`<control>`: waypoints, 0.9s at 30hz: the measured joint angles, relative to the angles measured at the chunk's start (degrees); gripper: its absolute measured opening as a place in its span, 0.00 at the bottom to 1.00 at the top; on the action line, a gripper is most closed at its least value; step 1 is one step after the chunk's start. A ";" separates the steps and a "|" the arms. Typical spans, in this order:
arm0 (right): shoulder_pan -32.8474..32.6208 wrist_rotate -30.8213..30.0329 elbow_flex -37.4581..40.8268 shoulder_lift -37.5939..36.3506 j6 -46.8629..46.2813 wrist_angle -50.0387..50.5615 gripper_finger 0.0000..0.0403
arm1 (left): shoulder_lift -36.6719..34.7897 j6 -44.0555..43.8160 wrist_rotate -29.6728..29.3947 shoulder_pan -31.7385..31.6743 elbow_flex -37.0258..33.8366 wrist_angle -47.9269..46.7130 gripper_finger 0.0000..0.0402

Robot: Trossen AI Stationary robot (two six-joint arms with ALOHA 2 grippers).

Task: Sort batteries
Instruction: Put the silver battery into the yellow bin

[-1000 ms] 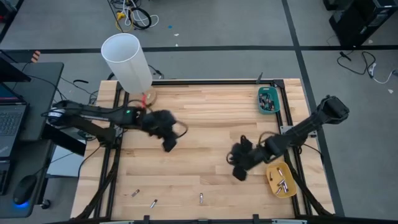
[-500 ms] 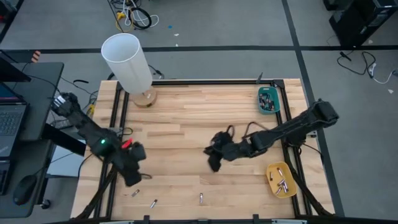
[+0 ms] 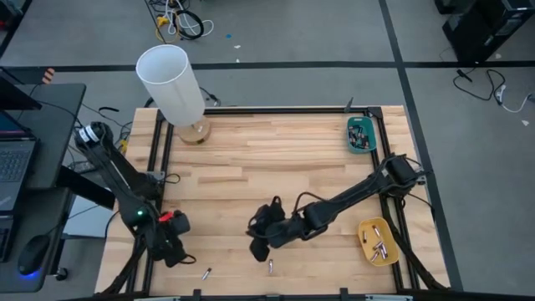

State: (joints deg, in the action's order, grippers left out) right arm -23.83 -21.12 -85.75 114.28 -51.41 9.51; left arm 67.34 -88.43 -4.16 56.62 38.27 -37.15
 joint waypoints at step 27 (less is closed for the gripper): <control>-1.62 4.18 -0.01 -0.07 -9.54 7.89 0.18 | 11.64 -4.79 -2.00 3.88 -4.23 16.81 0.46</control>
State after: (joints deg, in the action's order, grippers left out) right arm -25.45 -16.94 -85.76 114.21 -60.95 17.39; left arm 78.98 -93.22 -6.16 60.50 34.04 -20.34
